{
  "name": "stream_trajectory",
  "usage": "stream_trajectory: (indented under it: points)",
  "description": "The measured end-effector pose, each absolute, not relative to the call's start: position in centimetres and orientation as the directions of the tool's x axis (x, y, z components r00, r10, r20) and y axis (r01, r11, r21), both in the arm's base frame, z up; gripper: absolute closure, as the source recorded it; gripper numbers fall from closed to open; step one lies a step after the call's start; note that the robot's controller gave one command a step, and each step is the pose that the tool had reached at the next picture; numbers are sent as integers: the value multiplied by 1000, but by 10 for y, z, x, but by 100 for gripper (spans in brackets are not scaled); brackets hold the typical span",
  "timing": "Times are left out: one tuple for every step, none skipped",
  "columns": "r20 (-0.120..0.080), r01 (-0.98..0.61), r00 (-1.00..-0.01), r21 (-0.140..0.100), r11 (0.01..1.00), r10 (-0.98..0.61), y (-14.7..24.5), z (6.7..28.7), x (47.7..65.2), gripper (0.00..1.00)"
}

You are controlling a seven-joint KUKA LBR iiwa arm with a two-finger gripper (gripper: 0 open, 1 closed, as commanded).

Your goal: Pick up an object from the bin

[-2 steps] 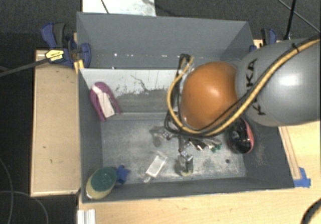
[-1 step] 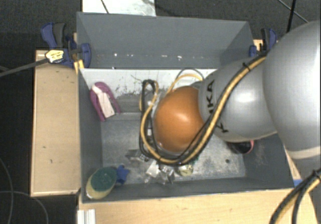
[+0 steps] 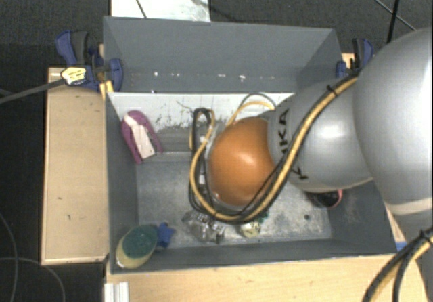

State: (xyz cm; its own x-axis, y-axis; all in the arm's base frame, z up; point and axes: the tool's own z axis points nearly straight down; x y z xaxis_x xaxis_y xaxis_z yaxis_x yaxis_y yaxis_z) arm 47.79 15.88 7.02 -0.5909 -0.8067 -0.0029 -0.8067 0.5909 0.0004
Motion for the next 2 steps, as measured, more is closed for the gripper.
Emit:
stream_trajectory:
  points:
    - [-8,-813,-582,-4,582,-813,176,135,492,100]
    - [-2,-809,-588,1,588,-809,175,131,491,0]
